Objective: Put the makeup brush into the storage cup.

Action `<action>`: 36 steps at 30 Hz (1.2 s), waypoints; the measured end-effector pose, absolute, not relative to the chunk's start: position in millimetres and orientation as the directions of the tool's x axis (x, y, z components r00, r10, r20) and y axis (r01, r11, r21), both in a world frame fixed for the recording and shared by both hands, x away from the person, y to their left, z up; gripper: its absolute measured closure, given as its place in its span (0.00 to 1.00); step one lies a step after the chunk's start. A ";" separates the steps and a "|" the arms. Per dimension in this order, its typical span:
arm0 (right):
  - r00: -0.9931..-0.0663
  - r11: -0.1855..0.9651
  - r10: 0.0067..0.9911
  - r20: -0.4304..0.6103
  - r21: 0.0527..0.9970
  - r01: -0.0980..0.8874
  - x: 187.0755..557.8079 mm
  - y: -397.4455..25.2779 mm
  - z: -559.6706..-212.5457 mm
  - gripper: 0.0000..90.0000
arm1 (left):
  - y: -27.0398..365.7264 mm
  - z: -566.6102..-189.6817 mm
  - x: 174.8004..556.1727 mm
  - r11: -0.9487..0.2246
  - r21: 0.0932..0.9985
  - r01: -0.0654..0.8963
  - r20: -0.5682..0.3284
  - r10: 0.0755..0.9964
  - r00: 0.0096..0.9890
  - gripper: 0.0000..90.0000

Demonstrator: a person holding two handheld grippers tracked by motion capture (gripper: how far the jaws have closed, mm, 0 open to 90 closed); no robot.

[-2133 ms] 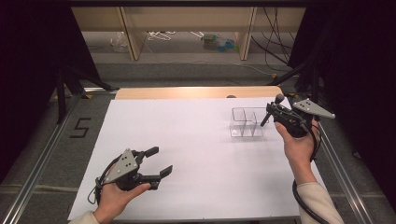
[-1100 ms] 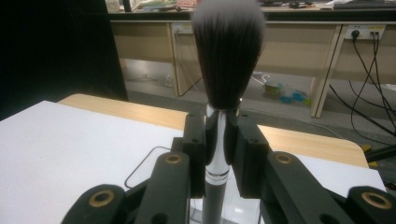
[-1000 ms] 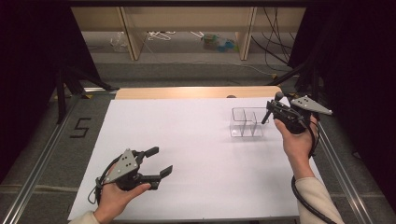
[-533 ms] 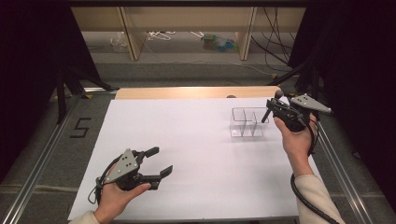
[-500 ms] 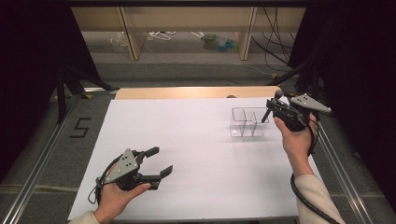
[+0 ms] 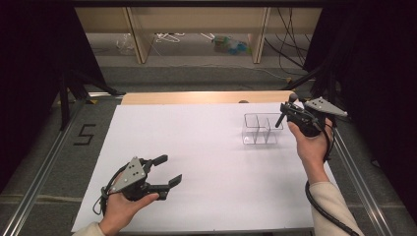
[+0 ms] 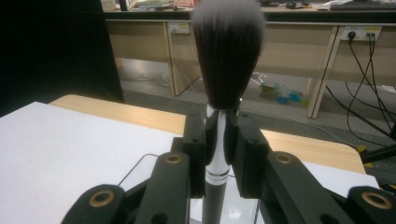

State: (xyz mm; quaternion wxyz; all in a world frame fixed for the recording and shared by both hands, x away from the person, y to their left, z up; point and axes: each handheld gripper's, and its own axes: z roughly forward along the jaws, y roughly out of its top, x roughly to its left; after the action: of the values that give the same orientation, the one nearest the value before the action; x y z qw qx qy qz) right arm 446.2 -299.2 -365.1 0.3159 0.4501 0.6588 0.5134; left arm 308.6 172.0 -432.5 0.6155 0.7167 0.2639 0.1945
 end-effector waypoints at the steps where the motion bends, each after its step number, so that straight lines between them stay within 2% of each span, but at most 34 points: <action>1: -0.395 0.068 0.918 0.043 0.962 0.265 446.6 -299.1 -365.0 0.86 | 172.0 -432.4 308.5 -0.102 0.985 0.140 -0.048 0.618 0.785 0.24; 36: -0.379 0.073 0.925 0.033 0.962 0.264 456.1 -299.7 -366.0 0.86 | 171.5 -433.1 308.2 -0.098 0.984 0.148 -0.056 0.618 0.784 0.24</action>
State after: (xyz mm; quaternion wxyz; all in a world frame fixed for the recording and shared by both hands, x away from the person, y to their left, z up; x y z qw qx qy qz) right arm 456.1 -299.7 -366.0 0.3250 0.4525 0.6566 0.5084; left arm 308.2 171.5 -433.1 0.6158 0.7161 0.2675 0.1907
